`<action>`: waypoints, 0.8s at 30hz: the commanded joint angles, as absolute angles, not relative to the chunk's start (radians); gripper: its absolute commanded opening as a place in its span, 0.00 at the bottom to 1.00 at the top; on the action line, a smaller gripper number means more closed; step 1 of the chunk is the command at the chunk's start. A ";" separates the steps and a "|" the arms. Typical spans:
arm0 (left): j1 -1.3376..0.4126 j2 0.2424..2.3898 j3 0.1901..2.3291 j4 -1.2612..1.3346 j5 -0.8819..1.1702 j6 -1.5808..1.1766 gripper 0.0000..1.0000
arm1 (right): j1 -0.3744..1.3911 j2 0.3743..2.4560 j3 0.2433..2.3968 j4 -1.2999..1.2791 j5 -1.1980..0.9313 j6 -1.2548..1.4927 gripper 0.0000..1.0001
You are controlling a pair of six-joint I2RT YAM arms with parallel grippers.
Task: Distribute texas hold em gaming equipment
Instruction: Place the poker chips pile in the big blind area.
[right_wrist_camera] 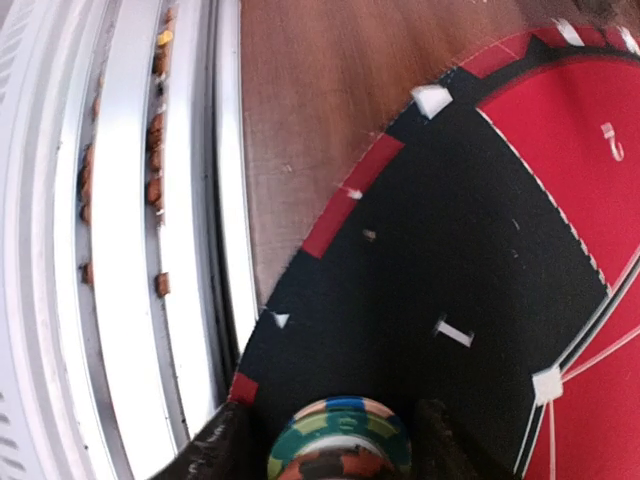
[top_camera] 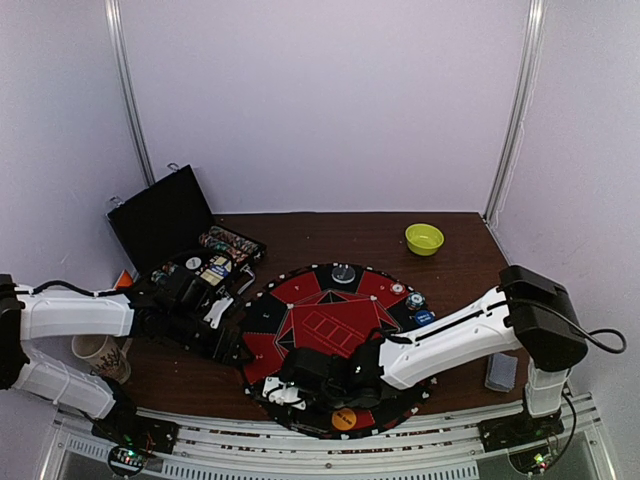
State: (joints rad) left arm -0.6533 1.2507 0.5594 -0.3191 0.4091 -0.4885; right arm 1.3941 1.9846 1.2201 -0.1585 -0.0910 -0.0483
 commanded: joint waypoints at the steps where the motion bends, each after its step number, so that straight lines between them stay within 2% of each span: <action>1: -0.644 1.225 0.584 -0.335 0.390 -0.467 0.67 | 1.419 2.061 1.230 -0.352 -0.073 -0.046 0.68; 3: -0.643 1.223 0.582 -0.334 0.387 -0.467 0.67 | 1.419 2.053 1.243 -0.353 -0.085 -0.049 0.73; 14: -0.643 1.229 0.589 -0.328 0.386 -0.460 0.67 | 1.409 1.821 1.257 -0.291 -0.104 -0.043 0.78; 17: -0.642 1.224 0.589 -0.325 0.385 -0.456 0.67 | 1.383 1.736 1.204 -0.279 -0.097 -0.004 0.76; 20: -0.643 1.226 0.589 -0.324 0.383 -0.451 0.67 | 1.345 1.674 1.114 -0.298 -0.091 0.007 0.69; 24: -0.642 1.232 0.592 -0.323 0.383 -0.448 0.67 | 1.306 1.677 1.059 -0.334 -0.100 -0.030 0.67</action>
State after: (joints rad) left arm -0.6495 1.2385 0.5632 -0.3386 0.3950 -0.4683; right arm 1.3399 1.6436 1.1175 -0.2600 -0.0952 -0.0189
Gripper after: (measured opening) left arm 0.671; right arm 0.668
